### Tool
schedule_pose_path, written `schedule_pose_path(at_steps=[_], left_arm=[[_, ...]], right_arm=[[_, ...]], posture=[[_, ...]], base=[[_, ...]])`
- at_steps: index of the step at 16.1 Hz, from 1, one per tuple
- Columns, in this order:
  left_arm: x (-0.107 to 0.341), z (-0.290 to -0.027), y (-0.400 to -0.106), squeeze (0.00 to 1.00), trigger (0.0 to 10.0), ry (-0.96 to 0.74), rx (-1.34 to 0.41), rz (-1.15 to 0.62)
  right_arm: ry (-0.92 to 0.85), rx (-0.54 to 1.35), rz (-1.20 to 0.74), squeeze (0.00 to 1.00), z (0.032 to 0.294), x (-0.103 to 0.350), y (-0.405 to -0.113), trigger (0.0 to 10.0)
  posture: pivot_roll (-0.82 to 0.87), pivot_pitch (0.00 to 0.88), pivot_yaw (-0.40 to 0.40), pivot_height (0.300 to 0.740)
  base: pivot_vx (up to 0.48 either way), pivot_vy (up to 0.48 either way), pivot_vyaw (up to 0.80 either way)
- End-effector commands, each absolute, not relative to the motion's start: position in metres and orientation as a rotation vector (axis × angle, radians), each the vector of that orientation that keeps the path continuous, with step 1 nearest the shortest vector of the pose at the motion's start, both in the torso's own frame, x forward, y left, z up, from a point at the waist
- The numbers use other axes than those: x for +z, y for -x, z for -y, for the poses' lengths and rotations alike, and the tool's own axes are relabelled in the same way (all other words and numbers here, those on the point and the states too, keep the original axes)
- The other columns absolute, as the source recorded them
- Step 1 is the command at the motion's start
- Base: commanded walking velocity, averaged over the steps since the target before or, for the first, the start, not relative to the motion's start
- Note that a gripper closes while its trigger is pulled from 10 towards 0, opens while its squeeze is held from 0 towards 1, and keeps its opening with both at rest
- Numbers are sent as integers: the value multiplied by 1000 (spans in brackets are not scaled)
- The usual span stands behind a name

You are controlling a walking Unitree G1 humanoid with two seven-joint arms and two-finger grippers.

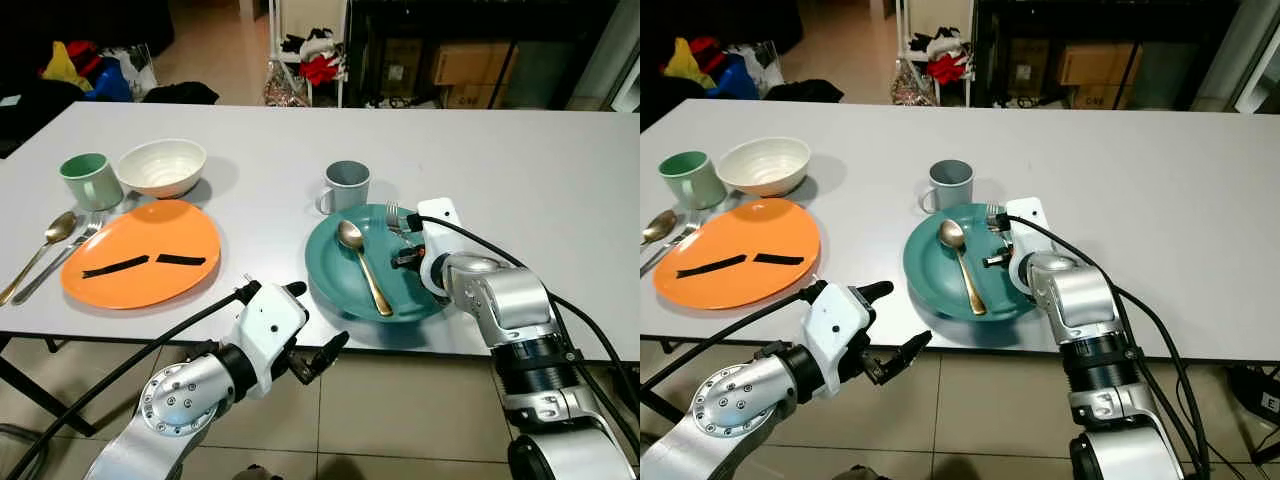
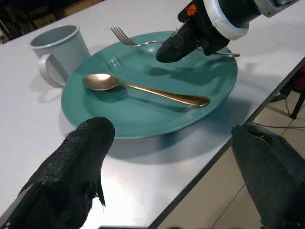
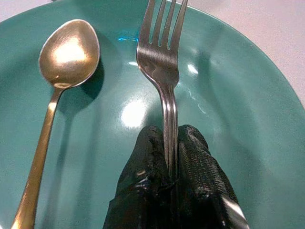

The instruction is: Setting the table

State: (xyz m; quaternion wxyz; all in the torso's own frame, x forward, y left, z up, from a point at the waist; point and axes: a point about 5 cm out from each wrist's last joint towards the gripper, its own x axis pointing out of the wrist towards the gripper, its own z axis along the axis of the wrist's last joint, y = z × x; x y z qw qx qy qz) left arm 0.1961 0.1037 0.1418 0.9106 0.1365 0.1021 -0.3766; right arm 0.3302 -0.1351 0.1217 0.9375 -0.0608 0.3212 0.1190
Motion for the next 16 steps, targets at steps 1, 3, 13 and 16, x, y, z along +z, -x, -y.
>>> schedule_pose_path(at_steps=[1,3,13,16], left_arm=[[146,-103,-195,0,10000,-293,-793,-200],[147,-103,-194,0,10000,-295,-799,-209],[147,-105,-193,0,10000,-301,-788,-224],[147,-105,-194,0,10000,-303,-787,-226]], right_arm=[[125,251,-628,0,130,127,-335,10000],[120,263,-629,0,124,126,-337,10000],[182,280,-672,733,115,112,-341,10000],[180,271,-667,745,115,112,-342,10000]], posture=[[-26,0,31,740],[-22,0,31,740],[-4,0,18,740],[-4,0,20,740]], base=[[0,0,0],[0,0,0],[0,0,0],[0,0,0]])
